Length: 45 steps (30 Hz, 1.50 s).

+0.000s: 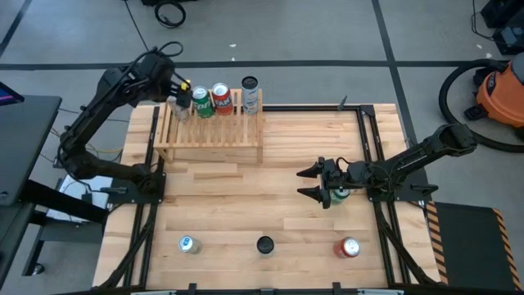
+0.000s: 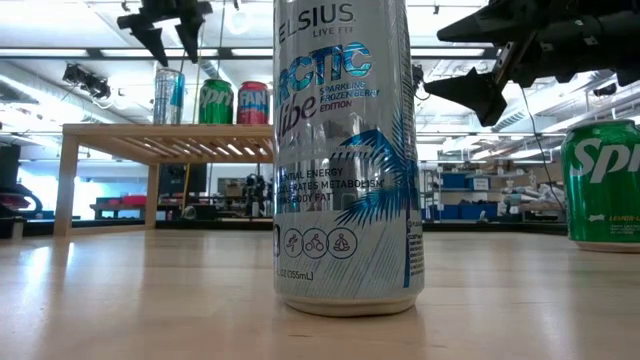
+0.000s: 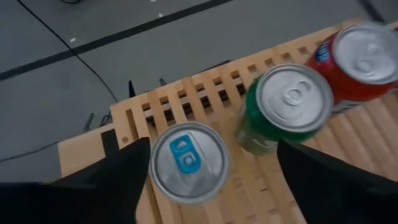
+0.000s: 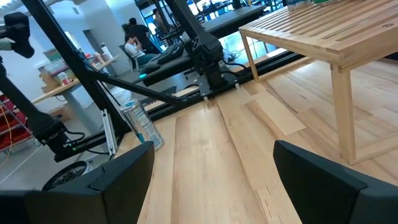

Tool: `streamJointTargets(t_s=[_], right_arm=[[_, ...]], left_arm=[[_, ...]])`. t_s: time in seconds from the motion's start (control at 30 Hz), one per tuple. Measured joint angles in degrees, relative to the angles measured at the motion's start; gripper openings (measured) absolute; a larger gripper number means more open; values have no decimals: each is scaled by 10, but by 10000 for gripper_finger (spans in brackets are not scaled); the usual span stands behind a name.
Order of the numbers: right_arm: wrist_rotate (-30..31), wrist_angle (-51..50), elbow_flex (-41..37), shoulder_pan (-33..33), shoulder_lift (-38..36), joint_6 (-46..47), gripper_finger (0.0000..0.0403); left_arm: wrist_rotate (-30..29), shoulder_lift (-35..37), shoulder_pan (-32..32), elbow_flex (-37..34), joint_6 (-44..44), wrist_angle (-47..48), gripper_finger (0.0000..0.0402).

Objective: Place canned beverage on shelf
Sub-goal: Put the top blue soda can on the shelf

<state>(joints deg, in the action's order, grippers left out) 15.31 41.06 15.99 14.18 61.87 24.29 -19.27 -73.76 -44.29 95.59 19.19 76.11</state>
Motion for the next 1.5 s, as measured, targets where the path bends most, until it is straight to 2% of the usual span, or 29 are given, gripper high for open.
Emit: streamJointTargets(t_s=[0.13, 0.57, 0.73, 1.0, 1.5], right_arm=[[0, 0, 0, 0, 0, 0, 339], [0, 0, 0, 0, 0, 0, 339], [0, 0, 0, 0, 0, 0, 339], [0, 0, 0, 0, 0, 0, 339], [0, 0, 0, 0, 0, 0, 339]], left_arm=[[0, -20, -11, 0, -18, 3, 369], [0, -43, -37, 0, -23, 48, 370], [37, -43, -51, 0, -26, 51, 370], [40, -43, -54, 0, -49, 53, 369], [40, -43, -54, 0, -51, 59, 291]])
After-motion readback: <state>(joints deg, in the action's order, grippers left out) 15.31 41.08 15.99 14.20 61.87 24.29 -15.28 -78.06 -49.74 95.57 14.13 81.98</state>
